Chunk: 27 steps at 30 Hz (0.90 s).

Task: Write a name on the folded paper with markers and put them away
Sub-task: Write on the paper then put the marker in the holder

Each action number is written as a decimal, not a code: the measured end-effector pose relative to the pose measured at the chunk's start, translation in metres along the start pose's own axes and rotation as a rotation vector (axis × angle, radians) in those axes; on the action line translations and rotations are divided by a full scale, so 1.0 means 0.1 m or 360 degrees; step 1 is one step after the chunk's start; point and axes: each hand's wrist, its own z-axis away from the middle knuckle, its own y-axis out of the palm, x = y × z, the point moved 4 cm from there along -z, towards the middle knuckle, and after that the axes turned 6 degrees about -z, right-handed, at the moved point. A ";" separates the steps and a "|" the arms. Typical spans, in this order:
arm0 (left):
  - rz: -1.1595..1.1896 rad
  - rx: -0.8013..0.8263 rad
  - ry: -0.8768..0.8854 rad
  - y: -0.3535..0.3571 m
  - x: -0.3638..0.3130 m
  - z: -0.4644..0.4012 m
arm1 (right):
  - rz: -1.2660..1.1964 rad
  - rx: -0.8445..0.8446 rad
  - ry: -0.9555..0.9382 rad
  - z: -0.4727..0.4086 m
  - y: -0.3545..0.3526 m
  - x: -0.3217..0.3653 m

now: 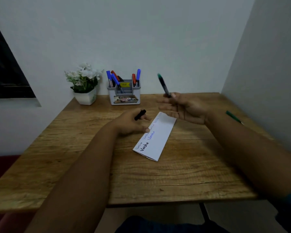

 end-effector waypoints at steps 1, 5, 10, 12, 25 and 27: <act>-0.0012 0.0044 -0.0002 0.02 0.01 -0.02 | 0.0058 -0.0027 0.0047 -0.03 -0.03 -0.09; -0.0096 0.0235 -0.0002 0.05 0.03 -0.06 | 0.0406 -0.0134 0.0056 -0.09 0.00 -0.35; -0.0147 0.0264 -0.0026 0.04 0.03 -0.10 | 0.0808 -0.0173 -0.0136 -0.12 0.08 -0.40; -0.0097 0.0290 -0.0027 0.05 0.07 -0.13 | 0.0872 -0.0137 -0.0129 -0.12 0.04 -0.42; -0.0045 0.0378 -0.0075 0.06 0.03 -0.10 | 0.1350 -0.0139 -0.0390 -0.11 0.01 -0.48; -0.0040 0.0374 -0.0090 0.06 0.04 -0.10 | 0.1386 -0.0130 -0.0374 -0.11 0.03 -0.47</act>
